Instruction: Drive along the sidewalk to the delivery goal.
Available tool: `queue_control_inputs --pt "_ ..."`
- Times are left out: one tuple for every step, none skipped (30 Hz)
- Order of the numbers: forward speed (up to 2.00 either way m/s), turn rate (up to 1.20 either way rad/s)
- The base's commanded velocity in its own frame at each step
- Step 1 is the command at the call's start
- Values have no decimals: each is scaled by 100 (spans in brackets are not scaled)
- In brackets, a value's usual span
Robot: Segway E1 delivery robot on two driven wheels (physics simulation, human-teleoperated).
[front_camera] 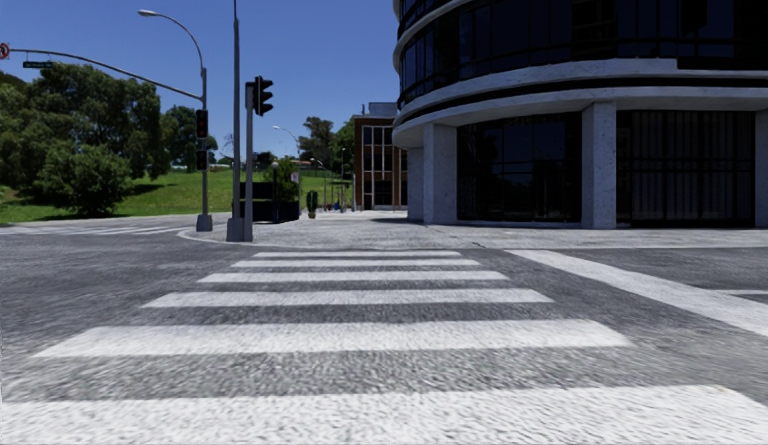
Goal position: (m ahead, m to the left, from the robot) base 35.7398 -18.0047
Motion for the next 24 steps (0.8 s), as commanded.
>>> queue_control_inputs --pt "200 0" --pt "200 0" --pt "200 0" --pt "200 0" --pt "200 0" --pt "200 0" --pt "200 0" --pt "200 0" --pt "200 0" --pt "200 0" --pt "200 0" --pt "200 0" --pt "200 7" --pt "200 88" --pt "200 120" --pt "200 120" --pt "200 120" --pt "200 45" --pt "200 4" --pt "200 0" --pt "200 0" --pt "200 0" --pt "200 0" --pt "200 0"
